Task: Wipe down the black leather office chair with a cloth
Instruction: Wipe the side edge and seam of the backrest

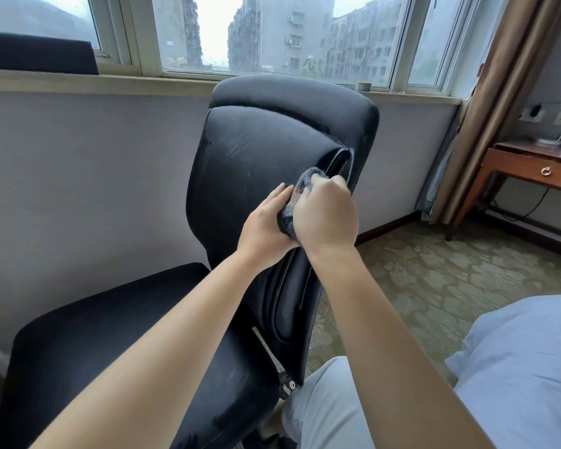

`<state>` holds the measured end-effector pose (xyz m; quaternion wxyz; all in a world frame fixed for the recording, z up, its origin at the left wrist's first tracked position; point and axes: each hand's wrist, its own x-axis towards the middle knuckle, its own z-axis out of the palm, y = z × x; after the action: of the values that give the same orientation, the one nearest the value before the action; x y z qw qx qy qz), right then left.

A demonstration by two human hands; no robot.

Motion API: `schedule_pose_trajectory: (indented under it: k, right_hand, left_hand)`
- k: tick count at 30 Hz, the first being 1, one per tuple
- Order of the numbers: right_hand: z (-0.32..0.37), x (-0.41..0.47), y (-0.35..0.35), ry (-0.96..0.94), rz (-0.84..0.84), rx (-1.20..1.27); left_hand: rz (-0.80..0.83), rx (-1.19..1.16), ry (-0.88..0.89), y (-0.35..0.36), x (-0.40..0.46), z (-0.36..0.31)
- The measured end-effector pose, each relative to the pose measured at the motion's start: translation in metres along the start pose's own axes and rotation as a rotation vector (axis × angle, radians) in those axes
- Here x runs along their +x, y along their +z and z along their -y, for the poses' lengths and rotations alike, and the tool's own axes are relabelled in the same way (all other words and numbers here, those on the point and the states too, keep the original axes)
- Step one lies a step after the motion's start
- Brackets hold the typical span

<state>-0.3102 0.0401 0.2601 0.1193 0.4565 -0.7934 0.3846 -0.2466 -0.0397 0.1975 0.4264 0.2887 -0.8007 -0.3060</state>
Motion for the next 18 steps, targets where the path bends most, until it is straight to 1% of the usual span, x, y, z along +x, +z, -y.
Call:
schedule_pose_trajectory:
  k: [3,5,8,12,18]
  right_hand:
    - [0.005,0.009,-0.013,-0.018,-0.133,0.013]
    - [0.008,0.018,-0.024,-0.032,-0.161,-0.009]
    - [0.008,0.028,-0.033,-0.006,-0.092,-0.046]
    - [0.006,0.030,-0.036,0.046,0.028,-0.024]
    - [0.003,0.022,-0.030,0.066,-0.035,0.034]
  left_hand:
    - [-0.001,0.050,0.002,0.002,0.002,0.001]
    - [0.009,0.054,0.022,0.003,0.005,-0.001]
    - [-0.003,0.028,0.042,0.002,0.011,-0.010]
    - [-0.025,-0.004,0.064,0.000,0.014,-0.020]
    - [0.005,0.051,0.089,0.000,0.014,-0.014]
